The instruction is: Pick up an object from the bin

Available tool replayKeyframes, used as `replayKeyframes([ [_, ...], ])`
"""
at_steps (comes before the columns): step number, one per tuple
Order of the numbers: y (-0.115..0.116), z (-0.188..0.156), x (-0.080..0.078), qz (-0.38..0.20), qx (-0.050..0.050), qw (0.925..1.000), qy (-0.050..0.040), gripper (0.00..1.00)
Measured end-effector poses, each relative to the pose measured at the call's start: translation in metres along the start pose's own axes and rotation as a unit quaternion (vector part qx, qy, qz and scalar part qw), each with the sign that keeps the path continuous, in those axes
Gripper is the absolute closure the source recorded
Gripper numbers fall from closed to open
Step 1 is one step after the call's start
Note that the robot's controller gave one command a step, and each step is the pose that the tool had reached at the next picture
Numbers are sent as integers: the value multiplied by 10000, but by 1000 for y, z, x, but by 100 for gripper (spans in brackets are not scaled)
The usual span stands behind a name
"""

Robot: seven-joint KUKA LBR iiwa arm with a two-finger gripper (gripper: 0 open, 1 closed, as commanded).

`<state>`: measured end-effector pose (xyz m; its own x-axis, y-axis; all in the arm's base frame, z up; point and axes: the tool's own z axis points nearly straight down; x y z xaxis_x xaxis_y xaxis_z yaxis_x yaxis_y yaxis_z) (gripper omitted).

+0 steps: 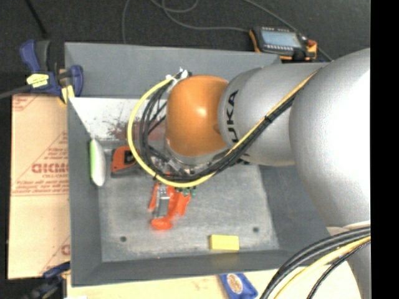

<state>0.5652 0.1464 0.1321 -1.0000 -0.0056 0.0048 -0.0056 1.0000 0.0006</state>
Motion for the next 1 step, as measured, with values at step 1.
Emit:
replayKeyframes([
  [1,-1,-5,-2,16,-6,10000,-35,0],
])
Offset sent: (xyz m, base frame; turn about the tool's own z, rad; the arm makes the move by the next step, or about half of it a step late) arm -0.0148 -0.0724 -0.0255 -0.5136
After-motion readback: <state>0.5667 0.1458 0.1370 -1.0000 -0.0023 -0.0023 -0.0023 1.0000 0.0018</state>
